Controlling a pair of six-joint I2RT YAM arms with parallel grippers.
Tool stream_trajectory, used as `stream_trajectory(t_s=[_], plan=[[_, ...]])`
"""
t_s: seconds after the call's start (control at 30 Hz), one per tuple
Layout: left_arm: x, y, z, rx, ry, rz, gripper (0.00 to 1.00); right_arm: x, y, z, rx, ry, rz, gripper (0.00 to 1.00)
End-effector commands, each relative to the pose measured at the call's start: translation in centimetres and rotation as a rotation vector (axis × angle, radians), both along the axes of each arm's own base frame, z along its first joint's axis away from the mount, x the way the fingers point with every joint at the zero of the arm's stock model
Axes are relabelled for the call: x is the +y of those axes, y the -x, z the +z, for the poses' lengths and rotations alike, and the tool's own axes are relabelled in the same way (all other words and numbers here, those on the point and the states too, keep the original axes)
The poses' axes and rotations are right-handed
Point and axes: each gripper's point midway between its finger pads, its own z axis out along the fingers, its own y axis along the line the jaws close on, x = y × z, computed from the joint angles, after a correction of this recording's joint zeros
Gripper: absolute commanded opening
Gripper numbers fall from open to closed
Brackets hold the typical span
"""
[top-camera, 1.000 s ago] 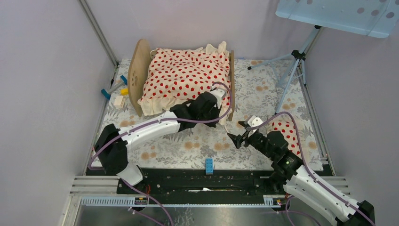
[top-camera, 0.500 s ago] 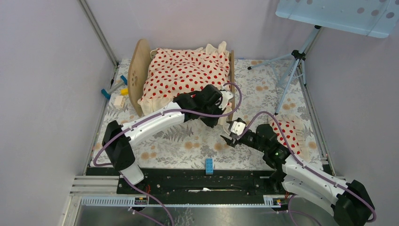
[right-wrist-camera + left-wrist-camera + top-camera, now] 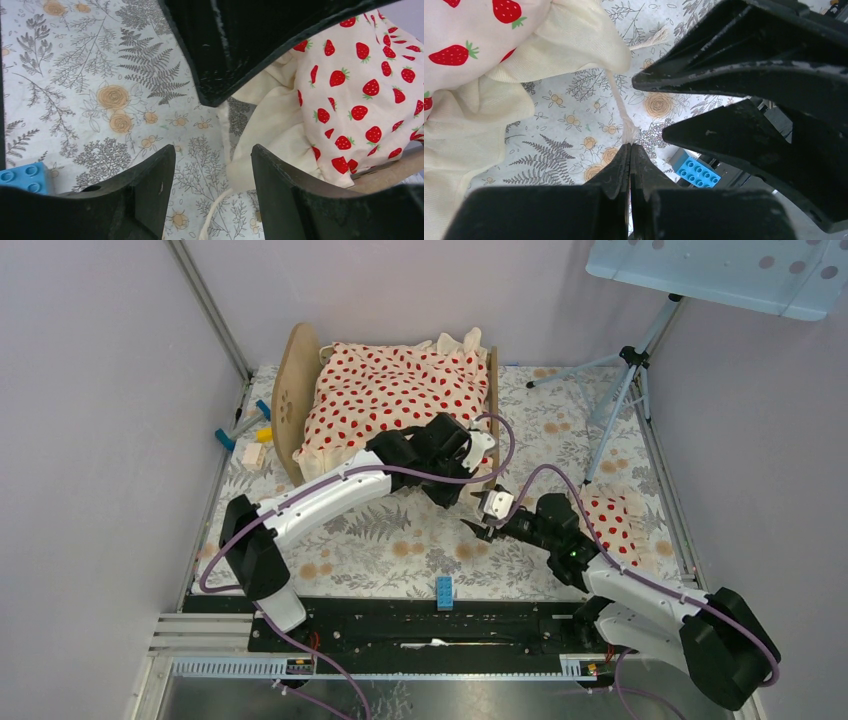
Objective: Set up the pet bed
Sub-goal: Tie the ropes to the bed frame.
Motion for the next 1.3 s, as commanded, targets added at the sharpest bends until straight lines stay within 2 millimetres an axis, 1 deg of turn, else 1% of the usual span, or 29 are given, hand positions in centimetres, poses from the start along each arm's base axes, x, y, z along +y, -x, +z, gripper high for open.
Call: stream_trajectory(t_s=[0.0,0.23,0.47,0.57,0.8,0.97,1.03,1.07,1.1,1.17,1.27], plan=[[-0.8,-0.1,1.5,-0.005,0.04,-0.046,0.0,1.0,-1.4,3.8,-0.129,-0.078,0.034,0.64],[-1.0,0.0,1.5,0.01,0.049,-0.05,0.0,2.0,-1.6,3.6,-0.127,-0.072,0.086,0.59],[-1.2,0.3,1.1,0.035,0.04,-0.063,0.0,2.4,-2.0,3.9,-0.135,-0.075,0.091,0.58],[-1.3,0.3,1.1,0.038,0.042,-0.067,0.0,2.6,-2.0,3.8,-0.13,-0.068,0.103,0.55],[-1.2,0.2,1.0,0.035,0.038,-0.065,0.0,2.9,-1.9,3.6,-0.119,-0.067,0.123,0.38],[-1.3,0.1,0.9,0.036,0.037,-0.065,0.0,3.0,-1.8,3.2,-0.104,-0.059,0.132,0.23],[-1.2,0.2,0.8,0.038,0.035,-0.066,0.0,3.0,-1.8,3.1,-0.098,-0.059,0.132,0.16],[-1.2,0.1,0.7,0.039,0.033,-0.063,0.0,3.0,-1.7,3.1,-0.097,-0.062,0.132,0.1],[-1.2,0.0,0.7,0.037,0.032,-0.062,0.03,3.0,-1.7,3.1,-0.091,-0.065,0.129,0.0],[-1.3,0.1,0.8,0.036,0.039,-0.067,0.12,2.9,-1.9,3.2,-0.085,-0.076,0.113,0.0],[-1.5,-0.4,1.8,-0.019,0.086,-0.064,0.25,2.5,-2.1,2.9,-0.064,-0.081,0.079,0.0]])
